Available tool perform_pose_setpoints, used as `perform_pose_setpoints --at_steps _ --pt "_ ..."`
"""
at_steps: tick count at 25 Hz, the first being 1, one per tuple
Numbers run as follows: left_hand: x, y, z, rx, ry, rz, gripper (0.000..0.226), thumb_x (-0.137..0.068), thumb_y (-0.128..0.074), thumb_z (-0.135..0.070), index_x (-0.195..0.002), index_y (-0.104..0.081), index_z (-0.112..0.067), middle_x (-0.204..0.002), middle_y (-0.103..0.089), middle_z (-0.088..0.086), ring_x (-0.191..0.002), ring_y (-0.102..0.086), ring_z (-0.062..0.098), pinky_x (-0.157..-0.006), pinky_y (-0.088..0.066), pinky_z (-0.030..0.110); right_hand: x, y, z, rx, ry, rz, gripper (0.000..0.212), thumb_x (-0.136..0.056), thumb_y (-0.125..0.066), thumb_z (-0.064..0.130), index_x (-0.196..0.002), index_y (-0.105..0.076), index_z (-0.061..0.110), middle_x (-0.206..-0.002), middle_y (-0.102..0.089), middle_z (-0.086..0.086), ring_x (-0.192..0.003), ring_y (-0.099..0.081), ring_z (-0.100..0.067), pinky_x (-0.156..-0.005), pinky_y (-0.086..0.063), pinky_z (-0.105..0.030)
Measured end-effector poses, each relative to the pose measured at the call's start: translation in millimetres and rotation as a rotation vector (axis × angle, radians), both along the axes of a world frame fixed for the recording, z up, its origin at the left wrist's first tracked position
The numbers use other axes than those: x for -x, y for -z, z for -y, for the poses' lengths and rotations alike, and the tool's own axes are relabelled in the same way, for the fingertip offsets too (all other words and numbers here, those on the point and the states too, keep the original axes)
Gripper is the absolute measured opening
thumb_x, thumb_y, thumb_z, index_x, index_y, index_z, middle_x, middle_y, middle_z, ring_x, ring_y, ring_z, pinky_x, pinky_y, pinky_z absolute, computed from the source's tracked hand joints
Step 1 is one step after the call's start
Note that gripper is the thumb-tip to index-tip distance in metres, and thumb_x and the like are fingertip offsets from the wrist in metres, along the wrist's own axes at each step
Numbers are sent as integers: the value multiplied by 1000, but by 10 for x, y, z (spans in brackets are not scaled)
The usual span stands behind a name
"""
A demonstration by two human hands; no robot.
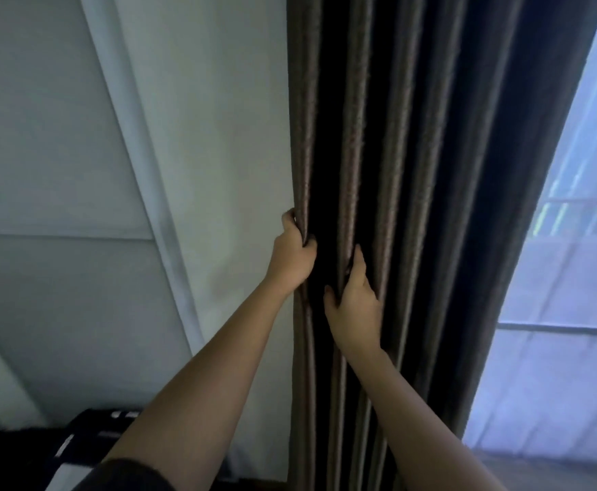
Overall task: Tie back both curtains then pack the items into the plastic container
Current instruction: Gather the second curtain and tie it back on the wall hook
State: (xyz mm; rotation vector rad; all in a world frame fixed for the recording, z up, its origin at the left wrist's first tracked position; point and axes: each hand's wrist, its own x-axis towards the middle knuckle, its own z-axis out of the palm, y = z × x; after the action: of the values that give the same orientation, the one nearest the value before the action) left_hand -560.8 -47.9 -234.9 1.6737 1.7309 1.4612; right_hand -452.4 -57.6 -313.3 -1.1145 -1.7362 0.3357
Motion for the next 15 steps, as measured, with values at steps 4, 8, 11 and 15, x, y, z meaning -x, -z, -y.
perform_pose_setpoints --at_steps 4,8,11,15 --pt "183 241 23 144 123 -157 33 -99 -35 -13 -130 -46 -7 -94 -61 10 -64 -55 14 -48 -38 10 -26 439 34 151 45 90 52 -92 -47 7 -140 -31 17 -112 -64 -7 -94 -65 -20 -85 -56 -37" --pt "159 428 155 281 341 -248 34 -101 -30 -19 -131 -45 -13 -83 -61 9 -64 -53 15 -54 -39 15 -169 957 292 257 17 103 48 -91 -50 4 -137 -42 17 -108 -64 2 -88 -61 -3 -77 -43 0" --pt "55 354 168 349 433 -306 24 -100 -32 -19 -112 -52 -12 -72 -53 1 -64 -50 16 -60 -41 24 -217 1120 328 273 9 140 50 -92 -52 6 -139 -41 16 -119 -63 -5 -106 -62 -13 -90 -38 -5" --pt "-70 270 264 441 443 -262 21 -94 -40 -16 -81 -54 -8 -69 -47 0 -62 -45 14 -57 -35 27 -172 1173 432 281 3 105 50 -92 -52 4 -139 -41 14 -127 -58 -8 -117 -56 -17 -97 -32 -9"
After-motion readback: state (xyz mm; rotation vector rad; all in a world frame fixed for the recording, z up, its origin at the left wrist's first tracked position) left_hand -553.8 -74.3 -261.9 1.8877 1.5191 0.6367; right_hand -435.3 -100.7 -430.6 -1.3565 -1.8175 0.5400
